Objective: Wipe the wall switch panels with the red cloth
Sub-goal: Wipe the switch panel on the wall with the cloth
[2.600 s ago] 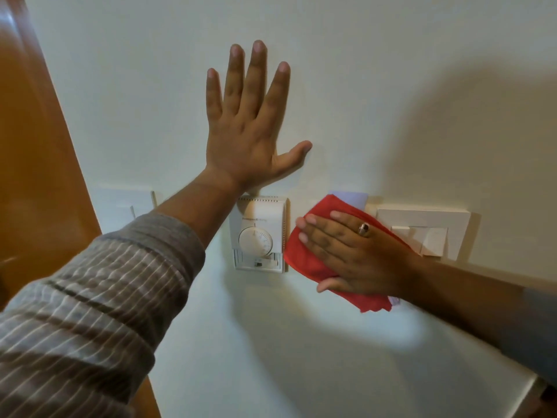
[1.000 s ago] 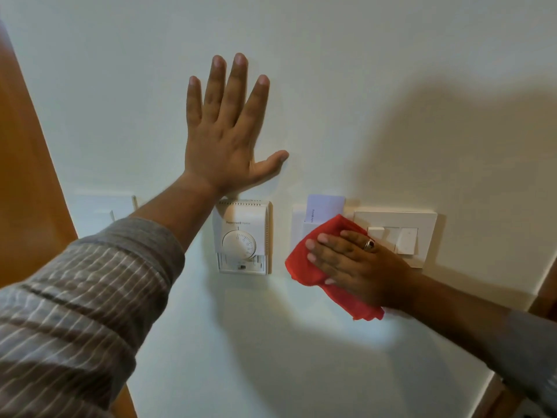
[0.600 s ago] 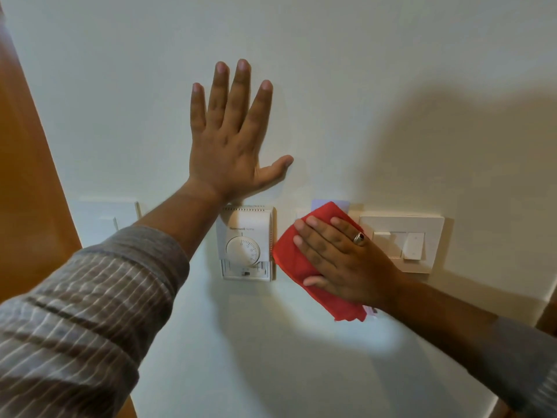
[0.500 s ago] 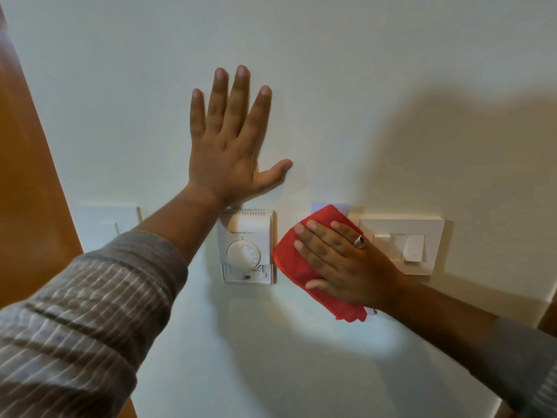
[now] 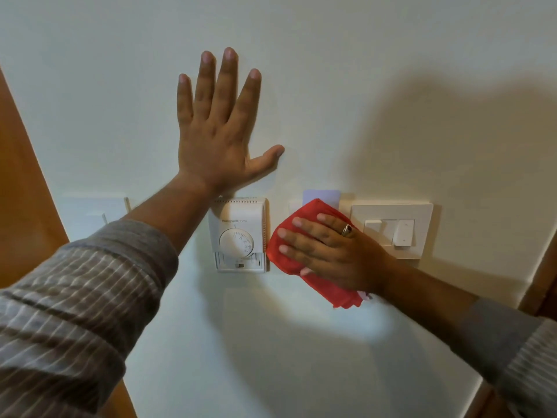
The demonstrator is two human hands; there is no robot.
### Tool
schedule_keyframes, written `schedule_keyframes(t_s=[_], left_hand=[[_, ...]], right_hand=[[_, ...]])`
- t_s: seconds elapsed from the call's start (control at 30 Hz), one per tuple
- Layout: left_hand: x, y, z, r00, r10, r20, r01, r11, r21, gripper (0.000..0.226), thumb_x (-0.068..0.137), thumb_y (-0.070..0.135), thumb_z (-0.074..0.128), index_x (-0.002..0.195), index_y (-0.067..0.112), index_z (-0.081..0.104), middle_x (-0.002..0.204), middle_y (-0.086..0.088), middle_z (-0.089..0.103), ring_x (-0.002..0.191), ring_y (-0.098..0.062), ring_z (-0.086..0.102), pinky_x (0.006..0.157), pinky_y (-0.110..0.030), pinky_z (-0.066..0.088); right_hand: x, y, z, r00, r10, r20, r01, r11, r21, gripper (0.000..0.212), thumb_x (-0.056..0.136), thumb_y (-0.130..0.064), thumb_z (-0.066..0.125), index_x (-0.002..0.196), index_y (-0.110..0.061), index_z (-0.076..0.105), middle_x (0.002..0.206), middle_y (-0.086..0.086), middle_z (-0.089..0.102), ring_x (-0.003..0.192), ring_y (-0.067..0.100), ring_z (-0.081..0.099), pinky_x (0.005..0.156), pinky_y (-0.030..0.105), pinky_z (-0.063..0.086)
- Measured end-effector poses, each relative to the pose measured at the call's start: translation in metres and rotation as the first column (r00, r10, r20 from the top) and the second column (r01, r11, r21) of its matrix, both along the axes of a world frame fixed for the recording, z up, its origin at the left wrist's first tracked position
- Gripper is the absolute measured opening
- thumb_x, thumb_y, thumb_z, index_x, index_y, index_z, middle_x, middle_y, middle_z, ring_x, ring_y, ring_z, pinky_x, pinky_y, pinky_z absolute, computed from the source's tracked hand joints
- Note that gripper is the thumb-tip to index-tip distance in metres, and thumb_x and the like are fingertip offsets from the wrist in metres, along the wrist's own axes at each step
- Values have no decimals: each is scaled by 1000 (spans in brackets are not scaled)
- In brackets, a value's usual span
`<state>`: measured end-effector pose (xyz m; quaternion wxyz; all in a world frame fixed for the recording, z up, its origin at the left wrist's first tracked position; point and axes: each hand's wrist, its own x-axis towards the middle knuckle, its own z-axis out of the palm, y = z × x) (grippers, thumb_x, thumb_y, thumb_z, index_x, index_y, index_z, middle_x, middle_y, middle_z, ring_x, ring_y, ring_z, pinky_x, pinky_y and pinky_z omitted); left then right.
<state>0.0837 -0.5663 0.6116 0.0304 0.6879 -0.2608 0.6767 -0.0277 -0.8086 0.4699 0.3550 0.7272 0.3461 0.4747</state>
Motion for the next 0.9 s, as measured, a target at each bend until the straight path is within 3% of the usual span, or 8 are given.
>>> schedule_keyframes(t_s=[0.17, 0.2, 0.37, 0.5, 0.63, 0.73, 0.8, 0.9], left_hand=[[4, 0, -1, 1000, 2, -6, -2, 1000, 4, 99, 86, 82, 38, 159, 15, 29, 163, -28, 30, 150, -53, 26, 120, -68, 16], [4, 0, 0, 1000, 2, -2, -2, 1000, 2, 99, 86, 82, 38, 159, 15, 29, 163, -28, 30, 149, -53, 26, 120, -68, 16], [3, 0, -1, 1000, -6, 0, 6, 1000, 3, 99, 86, 82, 39, 159, 14, 29, 162, -28, 31, 149, -53, 27, 120, -68, 16], [4, -1, -3, 1000, -6, -12, 6, 1000, -12, 99, 86, 82, 39, 159, 16, 28, 162, -28, 31, 149, -53, 27, 120, -68, 16], [0, 0, -2, 999, -5, -36, 5, 1000, -3, 99, 87, 82, 38, 159, 15, 28, 163, -27, 30, 149, -52, 27, 120, -68, 17], [-4, 2, -2, 998, -5, -68, 6, 1000, 19, 98, 88, 81, 38, 159, 14, 27, 163, -28, 28, 150, -53, 25, 119, -69, 17], [-12, 4, -1, 993, 18, -116, -13, 999, 51, 100, 88, 82, 37, 160, 13, 25, 164, -29, 26, 150, -54, 23, 119, -70, 14], [-30, 9, 3, 968, 66, -240, -40, 993, 112, 105, 88, 83, 34, 161, 10, 19, 166, -31, 18, 152, -55, 17, 120, -69, 10]], right_hand=[[-4, 13, -18, 985, -109, 136, 47, 919, 392, 66, 103, -46, 51, 154, -7, 33, 159, 17, 28, 150, 34, 24, 125, 47, 15], [-4, 16, -24, 983, -114, 141, 47, 911, 409, 66, 104, -46, 50, 153, -7, 32, 158, 16, 28, 150, 34, 23, 125, 48, 14], [-9, -16, -11, 997, 16, -74, -13, 999, 40, 57, 107, -34, 48, 156, -10, 31, 163, 12, 23, 153, 31, 19, 126, 45, 10], [-15, -20, -23, 996, -42, 83, 22, 974, 226, 65, 101, -40, 59, 152, -7, 35, 158, 16, 29, 150, 33, 27, 125, 45, 13], [-22, -26, -28, 1000, 1, 24, -5, 988, 156, 59, 102, -38, 57, 149, -6, 38, 155, 15, 31, 147, 30, 30, 126, 45, 11], [-26, -26, -17, 1000, 29, -10, -27, 986, 164, 48, 105, -32, 50, 146, -7, 45, 154, 15, 38, 147, 29, 32, 124, 45, 19], [-29, -18, -12, 999, 42, 20, -45, 977, 207, 39, 106, -21, 47, 141, -6, 54, 148, 17, 52, 141, 33, 43, 118, 48, 32], [-33, 6, -6, 984, 6, 177, -64, 945, 321, 33, 97, -14, 63, 129, -6, 66, 118, 12, 71, 116, 34, 59, 96, 48, 48]])
